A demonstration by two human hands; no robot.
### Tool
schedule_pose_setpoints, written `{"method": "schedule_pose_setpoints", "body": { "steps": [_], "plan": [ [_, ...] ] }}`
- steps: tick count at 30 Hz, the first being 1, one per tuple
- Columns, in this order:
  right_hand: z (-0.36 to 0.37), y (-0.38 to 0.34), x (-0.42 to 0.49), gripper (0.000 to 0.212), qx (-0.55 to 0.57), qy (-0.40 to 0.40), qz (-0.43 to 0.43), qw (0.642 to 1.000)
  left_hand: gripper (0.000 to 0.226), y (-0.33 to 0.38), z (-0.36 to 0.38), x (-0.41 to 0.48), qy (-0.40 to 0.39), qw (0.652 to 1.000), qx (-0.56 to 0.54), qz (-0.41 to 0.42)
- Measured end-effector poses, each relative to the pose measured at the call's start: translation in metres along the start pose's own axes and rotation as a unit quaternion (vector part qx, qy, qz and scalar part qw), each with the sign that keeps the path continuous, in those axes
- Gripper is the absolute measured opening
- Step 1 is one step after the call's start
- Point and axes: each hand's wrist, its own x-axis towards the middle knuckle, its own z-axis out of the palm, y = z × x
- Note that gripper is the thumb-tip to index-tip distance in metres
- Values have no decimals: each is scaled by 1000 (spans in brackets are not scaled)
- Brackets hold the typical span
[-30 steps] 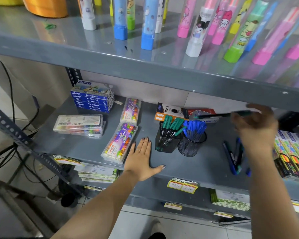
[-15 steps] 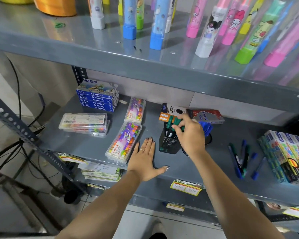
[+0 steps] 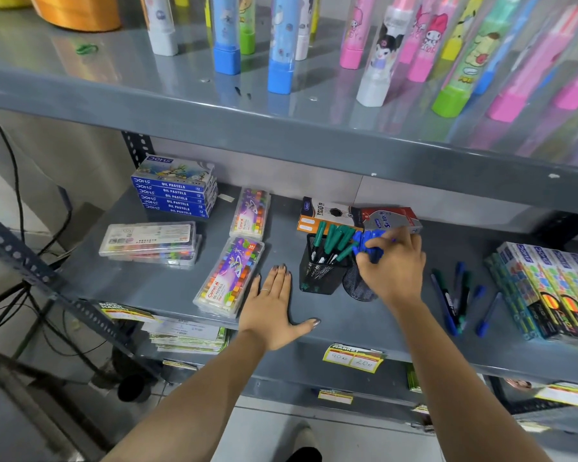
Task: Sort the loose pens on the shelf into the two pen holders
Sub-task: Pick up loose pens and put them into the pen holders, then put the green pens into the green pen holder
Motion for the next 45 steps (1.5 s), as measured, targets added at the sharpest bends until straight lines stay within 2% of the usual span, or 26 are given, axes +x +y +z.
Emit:
{"method": "schedule_pose_setpoints", "body": {
  "steps": [7,18,21,24,27,29,31,33,37,45],
  "plan": [
    [6,-12,4,33,-49,-2,-67,997,115,0,0,-1,2,1000,1,-1],
    [14,-42,6,43,-66,-86,-189,976,115,0,1,0,0,1000,4,-2],
    [9,-41,0,43,-44,-60,-202,977,115,0,2,0,2,1000,2,-1],
    [-4,-23,0,39,16,-1,-148,989,115,0,1,0,6,1000,-1,0],
    [-24,26,6,28,38,45,-11,998,115,0,1,0,8,1000,-3,0],
    [-33,79,7,23,-5,1,140,990,115,-1,1,0,8,1000,-4,-1],
    [-38,126,-1,21,-34,-94,241,965,115,-1,2,0,11,1000,-4,-1],
    [-34,153,-7,19,-35,-146,257,955,115,-1,3,0,21,1000,-3,-1],
    [-12,159,-6,21,-53,-183,214,958,115,-1,6,1,30,999,-10,-3],
    [0,157,14,29,-86,-179,253,947,114,0,1,0,17,1000,2,-2]
  ]
}}
